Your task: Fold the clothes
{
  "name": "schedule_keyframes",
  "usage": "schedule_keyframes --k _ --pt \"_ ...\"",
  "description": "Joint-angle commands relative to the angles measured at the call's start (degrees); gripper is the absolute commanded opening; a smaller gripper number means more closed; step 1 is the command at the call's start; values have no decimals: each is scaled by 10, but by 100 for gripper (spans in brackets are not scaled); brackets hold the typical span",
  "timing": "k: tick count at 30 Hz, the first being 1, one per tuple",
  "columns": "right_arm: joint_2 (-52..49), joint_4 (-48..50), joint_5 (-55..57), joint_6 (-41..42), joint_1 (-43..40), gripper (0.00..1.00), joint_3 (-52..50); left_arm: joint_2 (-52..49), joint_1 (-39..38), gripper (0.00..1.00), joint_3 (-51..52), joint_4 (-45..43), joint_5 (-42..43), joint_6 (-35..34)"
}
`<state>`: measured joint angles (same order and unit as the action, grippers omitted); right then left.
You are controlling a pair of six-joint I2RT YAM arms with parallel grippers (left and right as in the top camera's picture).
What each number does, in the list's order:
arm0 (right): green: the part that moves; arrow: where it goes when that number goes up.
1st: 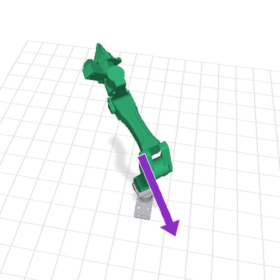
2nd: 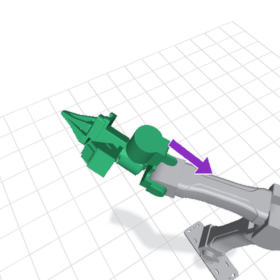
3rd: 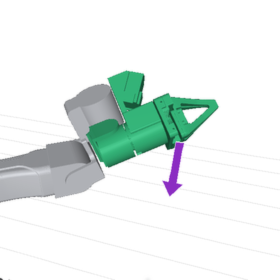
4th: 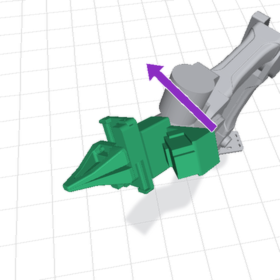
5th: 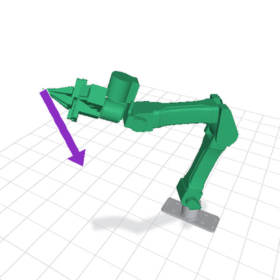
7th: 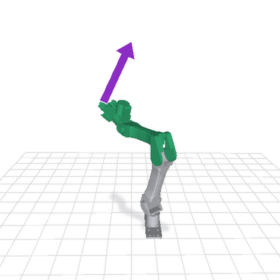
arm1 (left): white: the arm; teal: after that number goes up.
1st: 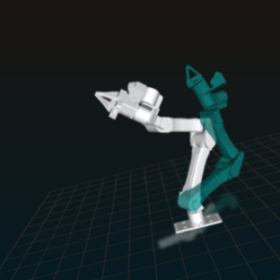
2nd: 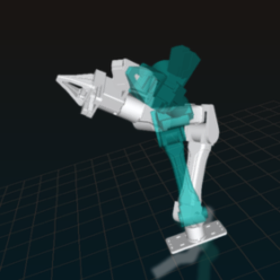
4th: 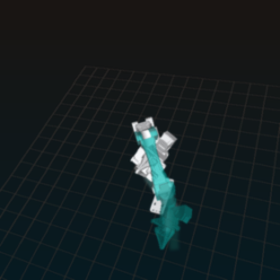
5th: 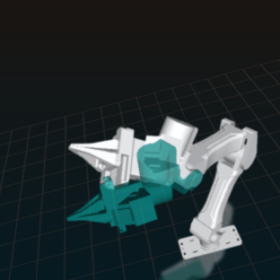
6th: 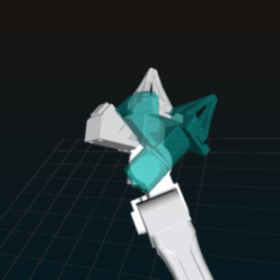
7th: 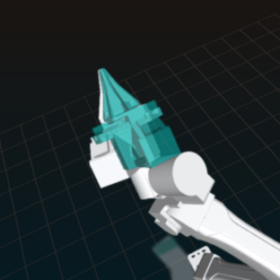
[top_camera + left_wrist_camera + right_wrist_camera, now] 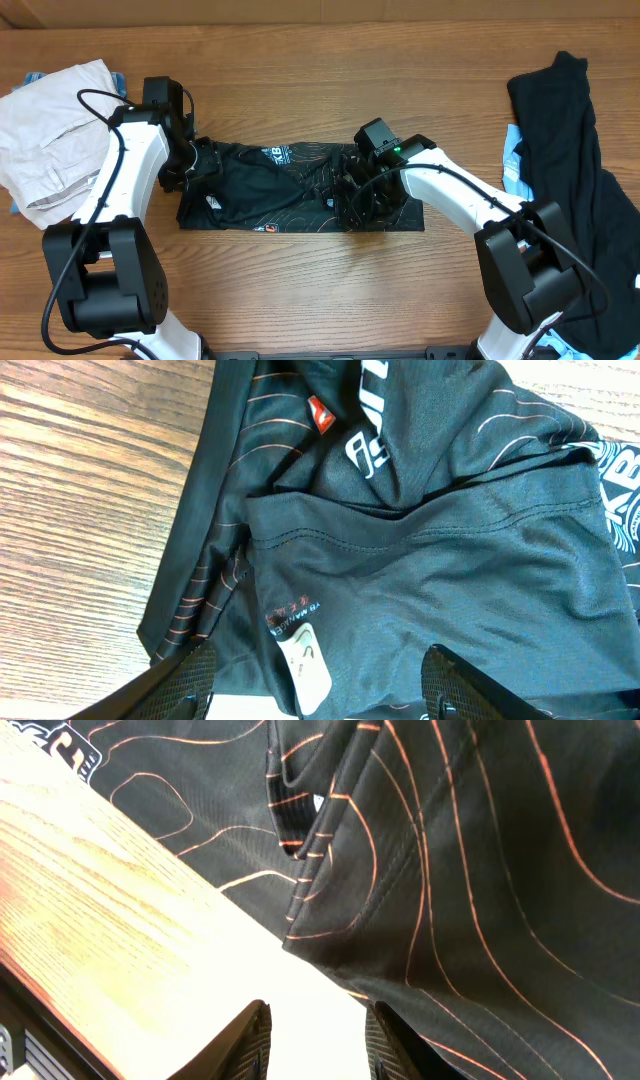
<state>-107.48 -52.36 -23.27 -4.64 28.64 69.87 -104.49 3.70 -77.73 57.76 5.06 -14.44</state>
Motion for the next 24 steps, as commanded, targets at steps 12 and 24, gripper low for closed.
schedule_keyframes --k 12,24 --pt "14 -155 198 62 -20 37 232 -4 10 95 -12 2 -55 23" --pt "14 -166 194 80 -43 38 238 -47 27 96 -11 -46 -29 123"
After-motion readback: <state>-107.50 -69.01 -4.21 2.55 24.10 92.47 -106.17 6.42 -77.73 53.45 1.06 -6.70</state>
